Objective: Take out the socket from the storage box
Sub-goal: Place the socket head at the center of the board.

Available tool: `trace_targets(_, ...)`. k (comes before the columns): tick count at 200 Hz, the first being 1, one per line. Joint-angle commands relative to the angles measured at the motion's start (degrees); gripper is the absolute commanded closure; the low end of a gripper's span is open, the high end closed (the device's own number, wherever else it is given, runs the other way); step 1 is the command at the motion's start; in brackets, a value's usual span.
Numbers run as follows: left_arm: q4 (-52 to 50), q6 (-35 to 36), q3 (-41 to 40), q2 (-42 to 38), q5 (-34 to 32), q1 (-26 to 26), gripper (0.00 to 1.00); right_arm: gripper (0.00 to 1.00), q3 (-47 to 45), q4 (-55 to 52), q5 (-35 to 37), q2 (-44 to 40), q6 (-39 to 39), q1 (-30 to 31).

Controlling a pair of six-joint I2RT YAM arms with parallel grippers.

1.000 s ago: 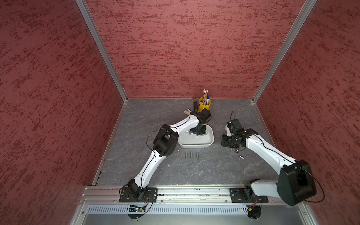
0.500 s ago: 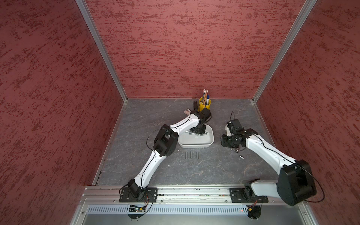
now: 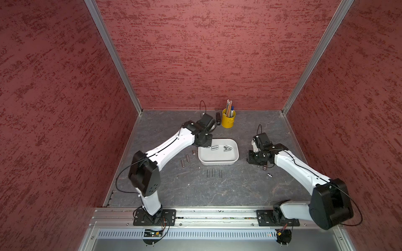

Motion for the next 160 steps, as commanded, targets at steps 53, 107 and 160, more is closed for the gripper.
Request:
trace_targets(53, 11.55, -9.38, -34.86, -18.76, 3.68, 12.40, 0.87, 0.66, 1.13, 0.62, -1.01, -0.04, -0.79, -0.14)
trace_targets(107, 17.81, -10.34, -39.37, -13.58, 3.45, 15.51, 0.87, 0.66, 0.89, 0.47, -1.07, 0.23, -0.77, -0.18)
trace_targets(160, 20.96, -10.14, -40.39, -9.18, 3.57, 16.43, 0.84, 0.66, 1.12, 0.30, -1.06, 1.01, -0.77, -0.16)
